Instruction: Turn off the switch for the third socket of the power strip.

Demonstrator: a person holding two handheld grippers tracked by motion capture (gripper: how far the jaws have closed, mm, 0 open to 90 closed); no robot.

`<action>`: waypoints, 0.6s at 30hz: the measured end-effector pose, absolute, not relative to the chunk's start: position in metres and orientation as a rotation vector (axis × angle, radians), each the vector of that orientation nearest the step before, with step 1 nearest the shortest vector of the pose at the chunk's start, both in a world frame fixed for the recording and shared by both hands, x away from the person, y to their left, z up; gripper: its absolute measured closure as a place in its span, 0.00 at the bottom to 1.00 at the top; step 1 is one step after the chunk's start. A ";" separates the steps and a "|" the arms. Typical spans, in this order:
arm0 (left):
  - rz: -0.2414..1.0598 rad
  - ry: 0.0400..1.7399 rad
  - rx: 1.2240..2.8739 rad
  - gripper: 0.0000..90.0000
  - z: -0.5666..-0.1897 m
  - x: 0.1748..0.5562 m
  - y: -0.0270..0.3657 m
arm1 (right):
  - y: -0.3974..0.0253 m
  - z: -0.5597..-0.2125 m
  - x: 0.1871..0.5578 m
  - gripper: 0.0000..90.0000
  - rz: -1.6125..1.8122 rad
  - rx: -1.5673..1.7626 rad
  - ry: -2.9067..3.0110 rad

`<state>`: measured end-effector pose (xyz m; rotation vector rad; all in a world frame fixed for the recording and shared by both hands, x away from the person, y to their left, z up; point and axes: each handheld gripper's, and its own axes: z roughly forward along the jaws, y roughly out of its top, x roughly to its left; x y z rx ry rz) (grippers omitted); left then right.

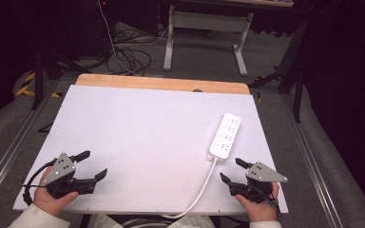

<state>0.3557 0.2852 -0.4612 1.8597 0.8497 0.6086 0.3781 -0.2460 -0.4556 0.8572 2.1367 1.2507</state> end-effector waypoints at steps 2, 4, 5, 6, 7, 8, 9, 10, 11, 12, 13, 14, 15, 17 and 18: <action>0.614 0.848 1.861 0.17 -0.461 0.355 0.285 | -0.246 -0.455 0.377 0.29 1.252 0.859 2.133; 0.605 0.854 1.858 0.17 -0.460 0.355 0.285 | -0.246 -0.455 0.378 0.29 1.252 0.854 2.136; 0.596 0.862 1.851 0.17 -0.460 0.355 0.285 | -0.246 -0.455 0.378 0.29 1.252 0.854 2.136; 0.589 0.866 1.846 0.17 -0.460 0.355 0.286 | -0.245 -0.455 0.378 0.29 1.251 0.849 2.138; 0.590 0.864 1.846 0.17 -0.460 0.356 0.286 | -0.245 -0.455 0.378 0.29 1.251 0.849 2.138; 0.579 0.875 1.838 0.17 -0.460 0.355 0.286 | -0.245 -0.455 0.378 0.29 1.249 0.846 2.139; 0.579 0.875 1.837 0.17 -0.460 0.355 0.286 | -0.245 -0.455 0.378 0.29 1.247 0.843 2.139; 0.579 0.878 1.834 0.17 -0.459 0.355 0.287 | -0.245 -0.455 0.378 0.29 1.247 0.843 2.139; 0.587 0.874 1.834 0.17 -0.459 0.355 0.287 | -0.244 -0.454 0.377 0.29 1.244 0.842 2.135; 0.591 0.874 1.834 0.17 -0.459 0.354 0.286 | -0.244 -0.454 0.377 0.29 1.244 0.842 2.135; 0.607 0.865 1.843 0.17 -0.459 0.354 0.287 | -0.244 -0.454 0.377 0.29 1.243 0.836 2.133; 0.612 0.863 1.845 0.17 -0.459 0.354 0.286 | -0.244 -0.453 0.376 0.31 1.245 0.833 2.132; 0.616 0.857 1.853 0.17 -0.459 0.354 0.286 | -0.244 -0.453 0.376 0.32 1.252 0.823 2.134; 0.607 0.856 1.849 0.17 -0.459 0.353 0.285 | -0.244 -0.452 0.375 0.32 1.246 0.822 2.136; 0.617 0.846 1.851 0.17 -0.458 0.353 0.285 | -0.244 -0.452 0.375 0.34 1.251 0.817 2.141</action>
